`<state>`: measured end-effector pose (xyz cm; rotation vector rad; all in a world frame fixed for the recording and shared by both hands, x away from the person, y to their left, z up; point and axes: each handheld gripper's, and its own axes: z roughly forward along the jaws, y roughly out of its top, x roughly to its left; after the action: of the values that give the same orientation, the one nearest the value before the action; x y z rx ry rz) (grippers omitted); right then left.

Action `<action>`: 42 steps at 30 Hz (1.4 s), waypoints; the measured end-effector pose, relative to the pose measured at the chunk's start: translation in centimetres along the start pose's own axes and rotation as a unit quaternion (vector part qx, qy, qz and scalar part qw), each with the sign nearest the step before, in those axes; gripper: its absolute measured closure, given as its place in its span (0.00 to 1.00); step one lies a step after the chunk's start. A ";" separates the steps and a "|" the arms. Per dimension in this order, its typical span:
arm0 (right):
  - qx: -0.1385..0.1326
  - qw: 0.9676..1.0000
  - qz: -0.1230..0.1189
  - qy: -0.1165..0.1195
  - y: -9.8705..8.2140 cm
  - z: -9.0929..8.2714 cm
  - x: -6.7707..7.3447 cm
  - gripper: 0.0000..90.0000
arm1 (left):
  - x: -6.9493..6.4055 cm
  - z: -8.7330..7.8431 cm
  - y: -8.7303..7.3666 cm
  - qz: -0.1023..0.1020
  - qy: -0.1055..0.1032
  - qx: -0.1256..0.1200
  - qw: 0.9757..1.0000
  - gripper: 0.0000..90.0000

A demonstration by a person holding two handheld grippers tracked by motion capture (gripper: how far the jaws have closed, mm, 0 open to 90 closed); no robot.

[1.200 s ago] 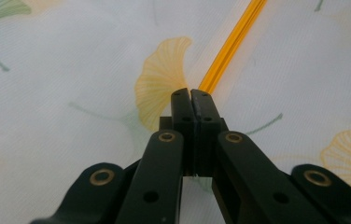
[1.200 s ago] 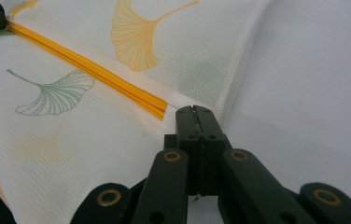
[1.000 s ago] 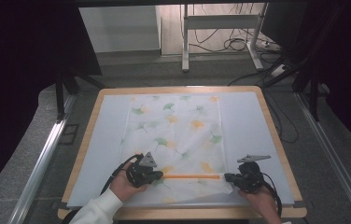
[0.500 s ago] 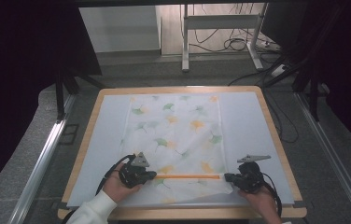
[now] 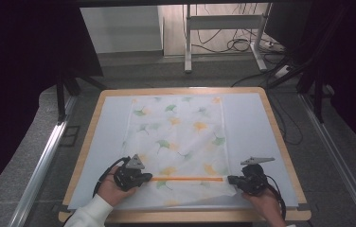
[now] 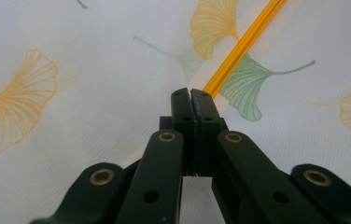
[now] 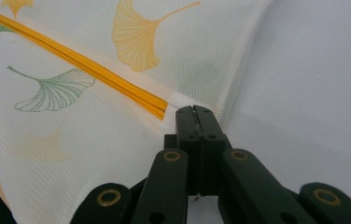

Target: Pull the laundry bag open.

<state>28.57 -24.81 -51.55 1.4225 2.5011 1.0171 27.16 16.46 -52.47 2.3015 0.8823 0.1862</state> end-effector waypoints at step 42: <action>0.000 1.000 -0.006 0.008 0.0 0.0 -0.2 1.00 | 2.7 -3.4 -4.3 -0.062 0.037 -0.005 0.997 1.00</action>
<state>28.73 -24.98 -51.60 1.4033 2.5169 1.0316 25.65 22.37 -52.76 2.2332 1.0562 0.2220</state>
